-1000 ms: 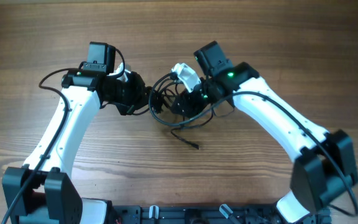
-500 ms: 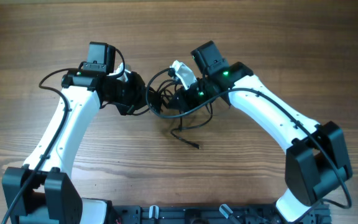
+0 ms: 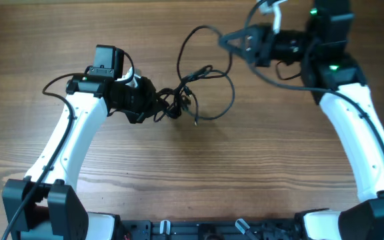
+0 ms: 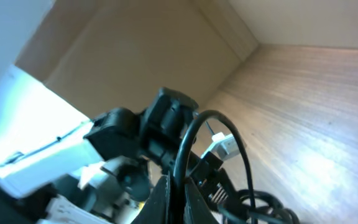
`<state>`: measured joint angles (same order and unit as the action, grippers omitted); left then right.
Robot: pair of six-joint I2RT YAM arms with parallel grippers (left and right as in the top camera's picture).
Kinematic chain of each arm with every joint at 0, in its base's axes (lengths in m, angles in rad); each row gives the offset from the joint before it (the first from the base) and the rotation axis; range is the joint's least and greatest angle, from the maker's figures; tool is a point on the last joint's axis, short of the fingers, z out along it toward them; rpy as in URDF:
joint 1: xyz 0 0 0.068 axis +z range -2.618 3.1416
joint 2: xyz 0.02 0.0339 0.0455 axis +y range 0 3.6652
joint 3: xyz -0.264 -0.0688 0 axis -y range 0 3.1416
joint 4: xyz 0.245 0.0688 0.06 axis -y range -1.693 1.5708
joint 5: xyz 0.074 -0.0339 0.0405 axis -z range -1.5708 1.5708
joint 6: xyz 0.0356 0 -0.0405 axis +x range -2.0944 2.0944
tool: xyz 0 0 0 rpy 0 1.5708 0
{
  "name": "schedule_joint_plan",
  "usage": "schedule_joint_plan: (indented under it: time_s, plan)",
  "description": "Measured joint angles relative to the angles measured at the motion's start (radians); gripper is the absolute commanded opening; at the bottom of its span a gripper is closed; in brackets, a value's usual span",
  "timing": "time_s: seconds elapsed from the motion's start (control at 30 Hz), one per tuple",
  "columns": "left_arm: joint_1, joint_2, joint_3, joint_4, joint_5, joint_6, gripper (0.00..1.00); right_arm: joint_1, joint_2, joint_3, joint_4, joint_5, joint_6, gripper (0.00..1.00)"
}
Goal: Untangle cables
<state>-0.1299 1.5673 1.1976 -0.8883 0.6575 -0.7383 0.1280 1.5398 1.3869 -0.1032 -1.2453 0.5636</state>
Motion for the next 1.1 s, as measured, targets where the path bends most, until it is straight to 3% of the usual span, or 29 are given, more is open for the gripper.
schedule_joint_plan:
  time_s: [0.3, 0.4, 0.53, 0.6, 0.73, 1.1]
  plan:
    - [-0.013, 0.0, 0.002, -0.003, 0.071, 0.025, 0.04, -0.346, 0.0, -0.001, -0.061, -0.031, 0.21, 0.04]
    - [-0.021, -0.001, 0.005, 0.003, 0.1, 0.029, 0.04, -0.436, 0.0, -0.006, -0.219, 0.001, 0.164, 0.04]
    - [-0.023, -0.001, 0.006, -0.004, 0.09, 0.03, 0.04, -0.459, 0.0, -0.006, -0.531, 0.211, -0.031, 0.04]
    - [-0.023, -0.001, 0.006, -0.008, 0.072, 0.03, 0.04, -0.436, 0.0, -0.006, -0.634, 0.357, -0.126, 0.04]
    - [-0.013, -0.001, 0.005, -0.014, 0.024, 0.029, 0.04, -0.289, 0.001, -0.006, -0.659, 0.485, -0.313, 0.04]
    - [-0.002, 0.0, 0.002, -0.02, -0.031, 0.03, 0.04, 0.191, 0.084, -0.006, -0.59, 0.705, -0.416, 0.04]
